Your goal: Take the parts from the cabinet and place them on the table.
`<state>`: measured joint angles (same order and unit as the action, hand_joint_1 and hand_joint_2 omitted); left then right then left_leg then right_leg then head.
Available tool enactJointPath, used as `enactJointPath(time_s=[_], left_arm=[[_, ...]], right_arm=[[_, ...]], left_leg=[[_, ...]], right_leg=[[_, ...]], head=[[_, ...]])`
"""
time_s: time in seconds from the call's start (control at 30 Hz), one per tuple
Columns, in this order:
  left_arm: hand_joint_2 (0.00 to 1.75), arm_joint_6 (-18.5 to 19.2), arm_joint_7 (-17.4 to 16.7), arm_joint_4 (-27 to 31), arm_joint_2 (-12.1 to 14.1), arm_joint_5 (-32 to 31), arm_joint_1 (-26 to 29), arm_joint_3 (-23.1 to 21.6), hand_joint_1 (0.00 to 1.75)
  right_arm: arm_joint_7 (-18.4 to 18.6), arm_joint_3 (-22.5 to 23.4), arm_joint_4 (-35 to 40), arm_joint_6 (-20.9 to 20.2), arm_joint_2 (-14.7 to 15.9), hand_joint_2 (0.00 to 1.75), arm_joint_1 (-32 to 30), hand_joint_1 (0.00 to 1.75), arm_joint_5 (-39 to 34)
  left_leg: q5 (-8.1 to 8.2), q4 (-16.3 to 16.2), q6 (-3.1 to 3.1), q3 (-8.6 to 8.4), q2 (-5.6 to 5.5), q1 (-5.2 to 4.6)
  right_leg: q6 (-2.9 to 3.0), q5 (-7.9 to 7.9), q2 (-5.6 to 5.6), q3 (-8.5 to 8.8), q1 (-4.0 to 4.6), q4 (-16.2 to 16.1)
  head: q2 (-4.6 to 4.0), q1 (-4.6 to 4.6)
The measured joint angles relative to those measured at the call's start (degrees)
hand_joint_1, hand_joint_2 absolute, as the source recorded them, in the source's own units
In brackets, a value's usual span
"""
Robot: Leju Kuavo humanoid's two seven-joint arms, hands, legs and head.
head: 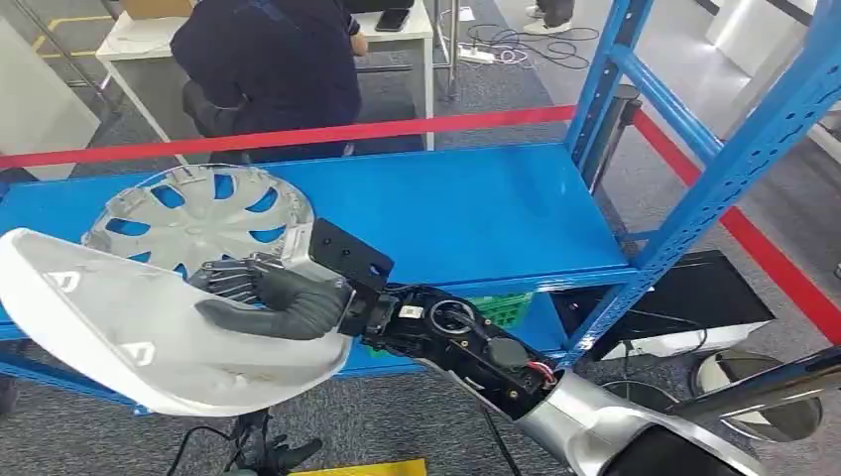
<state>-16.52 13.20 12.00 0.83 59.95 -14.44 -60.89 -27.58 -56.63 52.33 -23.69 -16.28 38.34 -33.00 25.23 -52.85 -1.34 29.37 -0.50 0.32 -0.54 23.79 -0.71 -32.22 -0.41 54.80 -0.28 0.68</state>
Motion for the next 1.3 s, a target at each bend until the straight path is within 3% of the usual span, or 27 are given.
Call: enactJointPath(time_s=[0.67,0.9,1.3], left_arm=[[1.75,-1.6,-1.2,0.0,0.1,-0.5,0.0,0.0,0.00],[1.75,0.2,-3.0,0.0,0.0,-0.4,0.1,0.0,0.00],[1.75,0.9,-3.2,0.0,0.0,-0.2,0.2,0.0,0.00]], right_arm=[[0.0,0.0,0.0,-0.2,0.0,1.75,0.0,1.75,0.0],[0.0,0.0,0.0,-0.3,0.0,1.75,0.0,1.75,0.0],[0.0,0.0,-0.6,0.6,0.0,1.75,0.0,1.75,-0.4]], left_leg=[[0.00,0.0,0.00,0.00,0.00,0.00],[0.00,0.0,0.00,0.01,0.00,0.00],[0.00,0.0,0.00,0.00,0.00,0.00]], right_leg=[[0.00,0.00,0.00,0.00,0.00,0.0],[0.00,0.00,0.00,0.00,0.00,0.0],[0.00,0.00,0.00,0.00,0.00,0.0]], head=[[0.00,0.00],[0.00,0.00],[0.00,-0.02]])
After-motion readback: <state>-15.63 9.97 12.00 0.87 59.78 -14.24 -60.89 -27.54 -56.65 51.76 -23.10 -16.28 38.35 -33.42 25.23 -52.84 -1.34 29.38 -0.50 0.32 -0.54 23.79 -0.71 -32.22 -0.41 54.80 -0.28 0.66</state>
